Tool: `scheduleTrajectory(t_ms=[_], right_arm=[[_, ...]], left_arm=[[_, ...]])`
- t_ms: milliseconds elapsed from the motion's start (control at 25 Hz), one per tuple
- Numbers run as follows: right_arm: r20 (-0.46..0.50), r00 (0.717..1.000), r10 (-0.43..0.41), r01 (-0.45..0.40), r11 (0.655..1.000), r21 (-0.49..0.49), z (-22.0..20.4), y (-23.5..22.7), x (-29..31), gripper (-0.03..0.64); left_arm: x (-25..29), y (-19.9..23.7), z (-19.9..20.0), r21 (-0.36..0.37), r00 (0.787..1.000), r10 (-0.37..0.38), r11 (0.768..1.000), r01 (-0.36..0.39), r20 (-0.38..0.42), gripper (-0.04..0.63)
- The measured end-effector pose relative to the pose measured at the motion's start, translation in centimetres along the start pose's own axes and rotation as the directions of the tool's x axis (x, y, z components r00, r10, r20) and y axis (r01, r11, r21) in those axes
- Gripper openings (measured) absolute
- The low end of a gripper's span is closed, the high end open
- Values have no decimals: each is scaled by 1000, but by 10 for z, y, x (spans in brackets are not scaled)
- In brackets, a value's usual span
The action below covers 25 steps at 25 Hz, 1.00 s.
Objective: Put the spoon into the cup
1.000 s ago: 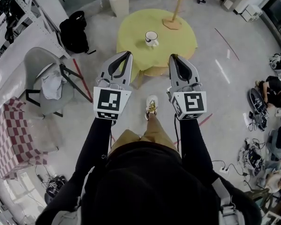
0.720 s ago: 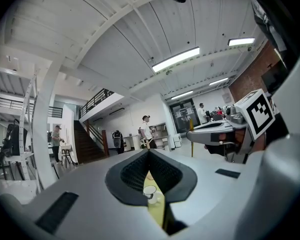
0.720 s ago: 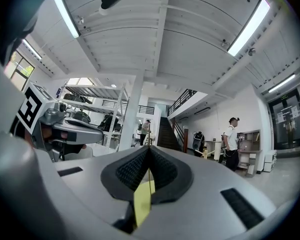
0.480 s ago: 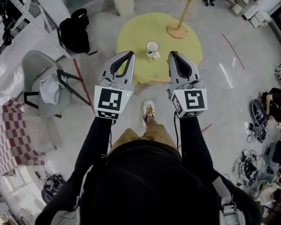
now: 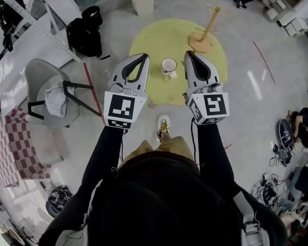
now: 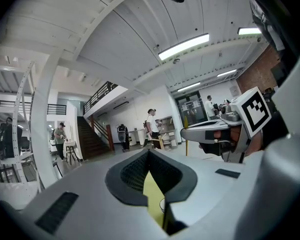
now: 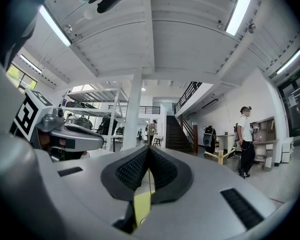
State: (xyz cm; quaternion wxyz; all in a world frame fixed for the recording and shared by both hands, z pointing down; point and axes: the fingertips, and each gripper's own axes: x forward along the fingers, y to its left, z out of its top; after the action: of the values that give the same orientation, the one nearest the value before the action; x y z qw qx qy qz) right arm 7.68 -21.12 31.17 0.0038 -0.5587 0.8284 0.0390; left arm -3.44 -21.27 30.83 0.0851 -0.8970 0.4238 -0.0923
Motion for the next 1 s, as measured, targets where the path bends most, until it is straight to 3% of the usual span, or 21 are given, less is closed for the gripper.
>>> scheduleTrajectory(t_ms=[1000], right_arm=[[-82,979,187,-182,982,57,-55,-46,102,28]], left_arm=[[116,36,-48,-38,994,54,998,-58,-94,15]])
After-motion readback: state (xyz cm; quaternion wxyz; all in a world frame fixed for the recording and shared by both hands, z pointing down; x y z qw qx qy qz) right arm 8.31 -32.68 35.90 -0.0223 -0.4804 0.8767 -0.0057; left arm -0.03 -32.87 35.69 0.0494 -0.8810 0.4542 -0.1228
